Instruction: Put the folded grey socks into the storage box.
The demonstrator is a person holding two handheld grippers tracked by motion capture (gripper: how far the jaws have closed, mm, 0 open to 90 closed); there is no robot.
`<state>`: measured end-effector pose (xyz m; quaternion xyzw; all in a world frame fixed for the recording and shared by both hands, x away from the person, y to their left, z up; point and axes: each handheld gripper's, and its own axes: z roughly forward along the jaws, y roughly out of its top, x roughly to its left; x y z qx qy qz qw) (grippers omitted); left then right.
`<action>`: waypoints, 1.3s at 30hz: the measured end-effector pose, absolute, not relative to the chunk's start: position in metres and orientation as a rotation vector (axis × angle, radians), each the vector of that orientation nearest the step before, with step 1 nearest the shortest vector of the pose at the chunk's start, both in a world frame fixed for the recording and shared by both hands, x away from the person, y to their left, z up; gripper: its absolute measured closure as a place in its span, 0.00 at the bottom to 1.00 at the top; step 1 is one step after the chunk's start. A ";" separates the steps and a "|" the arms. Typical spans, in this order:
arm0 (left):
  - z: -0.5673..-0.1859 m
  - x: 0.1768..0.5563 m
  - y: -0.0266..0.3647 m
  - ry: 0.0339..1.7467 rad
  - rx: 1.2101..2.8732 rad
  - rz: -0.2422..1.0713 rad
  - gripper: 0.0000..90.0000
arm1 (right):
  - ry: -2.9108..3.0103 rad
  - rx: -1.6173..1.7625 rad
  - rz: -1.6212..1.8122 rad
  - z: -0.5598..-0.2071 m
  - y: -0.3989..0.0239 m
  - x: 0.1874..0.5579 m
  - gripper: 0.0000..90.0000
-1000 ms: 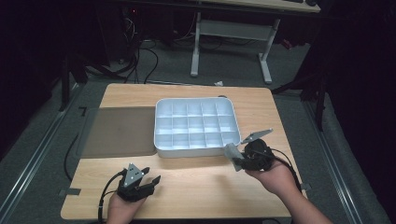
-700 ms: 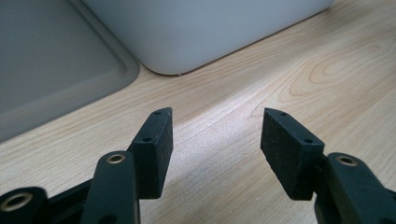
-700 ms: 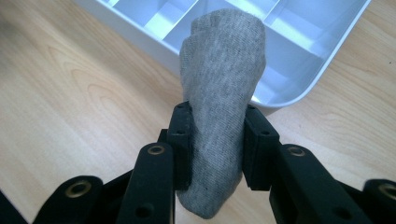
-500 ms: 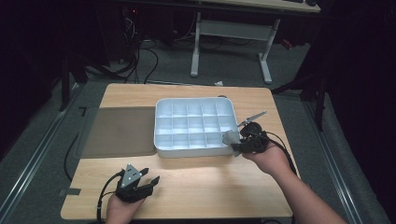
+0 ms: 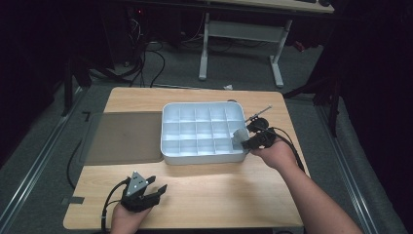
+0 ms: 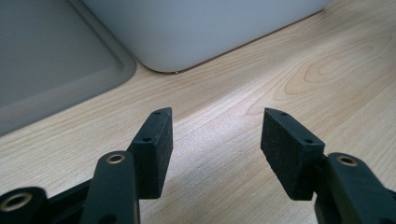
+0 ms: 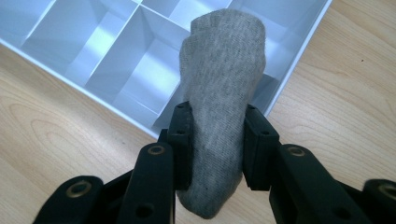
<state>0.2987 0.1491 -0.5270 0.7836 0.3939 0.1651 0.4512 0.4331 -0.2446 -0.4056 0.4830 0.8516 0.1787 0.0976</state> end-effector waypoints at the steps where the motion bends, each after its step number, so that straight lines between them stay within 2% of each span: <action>1: -0.527 0.299 0.149 0.973 1.936 0.408 0.49 | 2.530 1.440 0.517 -0.405 -0.244 0.436 0.78; 39: -0.528 0.302 0.153 0.989 1.938 0.394 0.49 | 2.610 1.462 0.257 -0.442 -0.223 0.466 0.78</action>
